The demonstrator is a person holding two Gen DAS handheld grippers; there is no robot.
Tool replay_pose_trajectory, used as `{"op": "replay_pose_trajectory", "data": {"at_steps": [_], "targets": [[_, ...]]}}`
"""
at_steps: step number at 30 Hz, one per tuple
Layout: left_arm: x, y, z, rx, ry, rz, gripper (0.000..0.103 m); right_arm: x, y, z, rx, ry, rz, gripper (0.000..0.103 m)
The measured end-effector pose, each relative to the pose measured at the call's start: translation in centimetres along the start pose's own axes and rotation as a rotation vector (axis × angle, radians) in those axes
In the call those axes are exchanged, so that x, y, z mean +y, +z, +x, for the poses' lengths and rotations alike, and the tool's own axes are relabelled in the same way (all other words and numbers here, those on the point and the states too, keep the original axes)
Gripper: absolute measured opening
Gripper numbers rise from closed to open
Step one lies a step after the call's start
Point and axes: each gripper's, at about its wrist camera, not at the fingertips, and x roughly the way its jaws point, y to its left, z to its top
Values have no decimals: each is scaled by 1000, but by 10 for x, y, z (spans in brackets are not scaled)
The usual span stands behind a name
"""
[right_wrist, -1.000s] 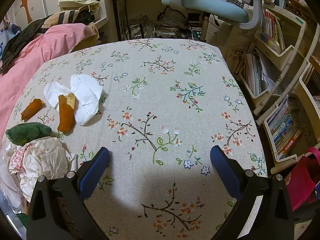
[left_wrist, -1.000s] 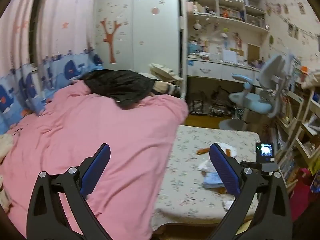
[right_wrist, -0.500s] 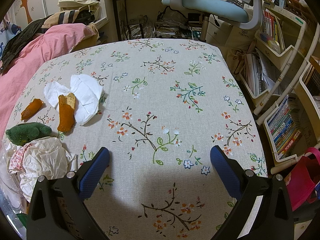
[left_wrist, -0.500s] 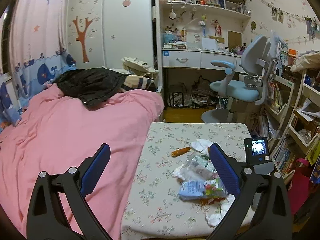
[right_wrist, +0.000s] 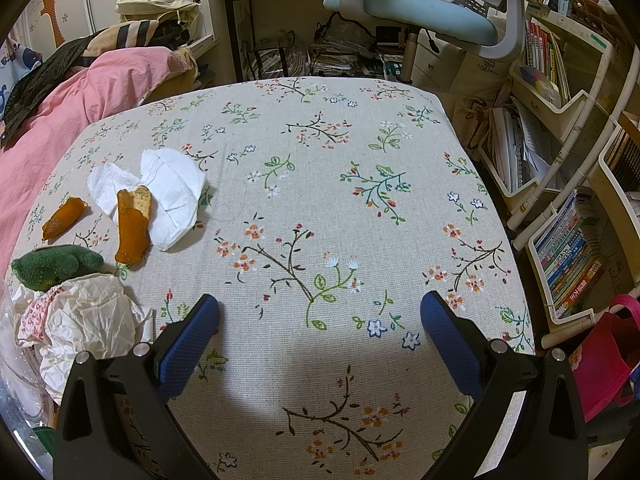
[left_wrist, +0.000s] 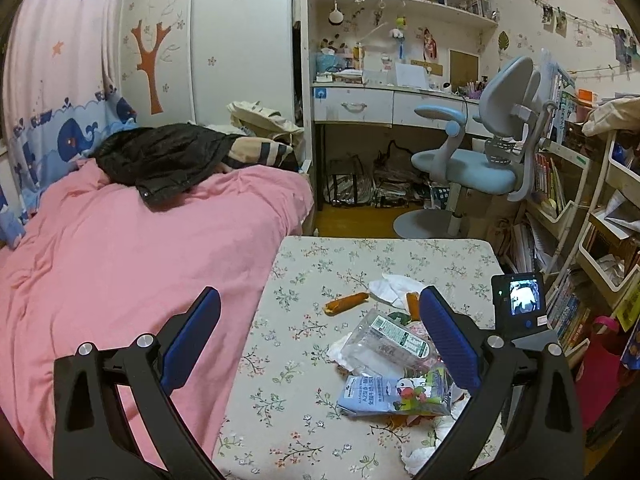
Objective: Collect trash
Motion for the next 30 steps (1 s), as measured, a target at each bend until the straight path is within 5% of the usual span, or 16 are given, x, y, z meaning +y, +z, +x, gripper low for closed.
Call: {"op": "replay_pose_trajectory", "data": {"at_steps": [30], "targets": [[-14, -3, 45, 19, -36, -17, 96, 0, -1, 0, 0, -1, 1, 96]]}}
